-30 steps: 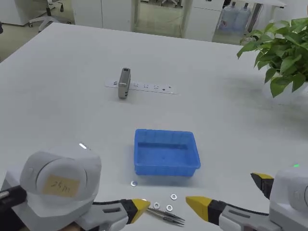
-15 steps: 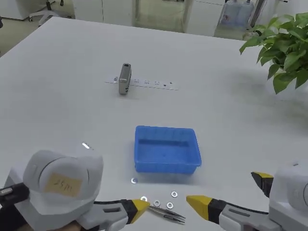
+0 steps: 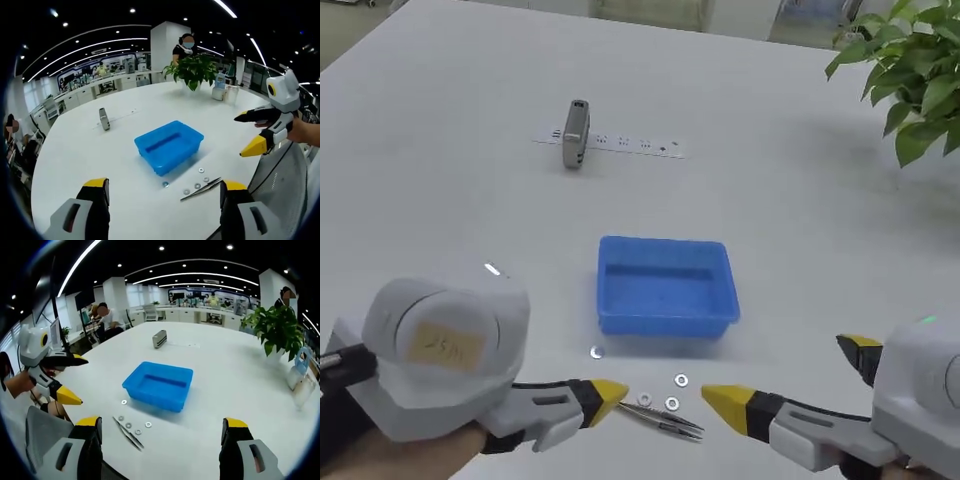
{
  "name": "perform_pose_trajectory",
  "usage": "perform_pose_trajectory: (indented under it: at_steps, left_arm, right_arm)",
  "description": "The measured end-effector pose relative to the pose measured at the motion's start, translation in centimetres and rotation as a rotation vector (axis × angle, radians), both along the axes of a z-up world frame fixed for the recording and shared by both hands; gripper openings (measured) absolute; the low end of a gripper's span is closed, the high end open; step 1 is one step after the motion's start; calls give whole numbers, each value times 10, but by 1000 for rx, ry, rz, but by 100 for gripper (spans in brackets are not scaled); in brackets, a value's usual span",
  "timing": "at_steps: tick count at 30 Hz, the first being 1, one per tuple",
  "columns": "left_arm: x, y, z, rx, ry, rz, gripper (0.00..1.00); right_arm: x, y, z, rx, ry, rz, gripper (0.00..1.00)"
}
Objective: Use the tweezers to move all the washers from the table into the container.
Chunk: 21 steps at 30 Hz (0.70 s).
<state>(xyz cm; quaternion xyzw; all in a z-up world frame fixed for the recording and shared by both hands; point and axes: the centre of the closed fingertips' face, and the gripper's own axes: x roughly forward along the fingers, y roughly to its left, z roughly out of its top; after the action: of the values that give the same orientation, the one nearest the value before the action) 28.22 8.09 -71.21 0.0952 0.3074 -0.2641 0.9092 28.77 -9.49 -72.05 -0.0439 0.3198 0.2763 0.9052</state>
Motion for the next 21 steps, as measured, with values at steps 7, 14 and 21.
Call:
perform_pose_trajectory:
  at_steps: [7,14,21]
  left_arm:
    - [5,-1,-8,3,16,-18,91]
    - [9,-4,-20,5,48,-64,88]
    - [4,-13,-36,29,94,-169,78]
  right_arm:
    - [2,-1,-6,-14,17,1,99]
    - [3,-2,-12,-23,39,0,99]
    - [2,0,-18,-28,63,6,99]
